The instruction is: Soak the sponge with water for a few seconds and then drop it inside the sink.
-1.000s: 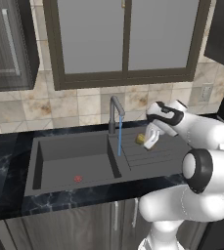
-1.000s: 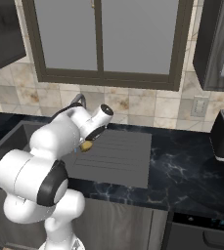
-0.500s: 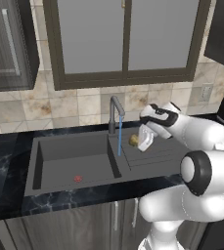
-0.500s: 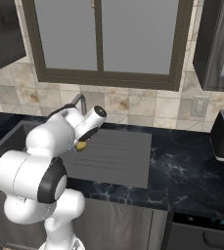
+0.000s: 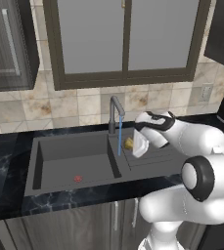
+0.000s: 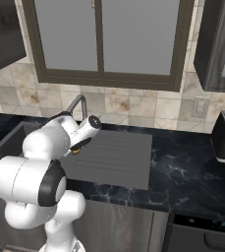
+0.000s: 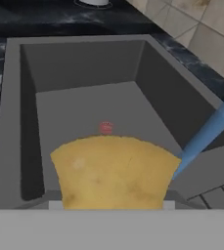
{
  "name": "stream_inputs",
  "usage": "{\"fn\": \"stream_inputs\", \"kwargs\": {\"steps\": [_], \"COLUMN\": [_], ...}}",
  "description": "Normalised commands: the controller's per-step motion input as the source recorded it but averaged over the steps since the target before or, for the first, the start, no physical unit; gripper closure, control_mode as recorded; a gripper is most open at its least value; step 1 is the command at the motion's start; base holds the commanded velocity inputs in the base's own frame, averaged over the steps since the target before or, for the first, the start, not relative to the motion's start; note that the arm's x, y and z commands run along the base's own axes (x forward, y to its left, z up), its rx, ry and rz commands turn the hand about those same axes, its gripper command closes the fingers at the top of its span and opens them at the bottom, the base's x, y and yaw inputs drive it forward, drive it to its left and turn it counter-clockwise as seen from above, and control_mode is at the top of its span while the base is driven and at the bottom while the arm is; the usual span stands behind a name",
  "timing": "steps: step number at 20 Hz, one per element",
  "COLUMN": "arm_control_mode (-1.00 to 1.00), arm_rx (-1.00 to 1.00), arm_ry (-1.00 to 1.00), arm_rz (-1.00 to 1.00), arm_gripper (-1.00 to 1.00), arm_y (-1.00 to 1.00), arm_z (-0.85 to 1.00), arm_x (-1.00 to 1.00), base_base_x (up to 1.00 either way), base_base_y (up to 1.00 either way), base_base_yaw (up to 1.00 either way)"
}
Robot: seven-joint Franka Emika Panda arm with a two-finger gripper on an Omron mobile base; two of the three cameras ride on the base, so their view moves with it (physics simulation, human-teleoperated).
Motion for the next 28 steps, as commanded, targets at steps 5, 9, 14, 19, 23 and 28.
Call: {"fn": "stream_inputs", "kwargs": {"steps": [5,9,14,19,23,28], "arm_control_mode": [-1.0,-1.0,-1.0,-1.0,-1.0,-1.0], "arm_rx": [0.07,0.05,0.02,0.02,0.0,0.0], "arm_ry": [-0.06,0.0,0.14,0.17,0.06,0.0], "arm_rz": [0.0,0.0,0.0,0.0,0.0,0.0], "arm_gripper": [1.0,1.0,1.0,1.0,1.0,1.0], "arm_y": [0.08,0.0,0.0,0.0,0.0,0.0], "arm_z": [0.0,0.01,0.12,0.0,0.0,0.0], "arm_x": [0.03,0.2,0.21,0.23,0.22,0.18], "base_base_x": [0.0,0.0,0.0,0.0,0.0,0.0], "base_base_y": [0.0,0.0,0.0,0.0,0.0,0.0], "base_base_yaw": [0.0,0.0,0.0,0.0,0.0,0.0]}}
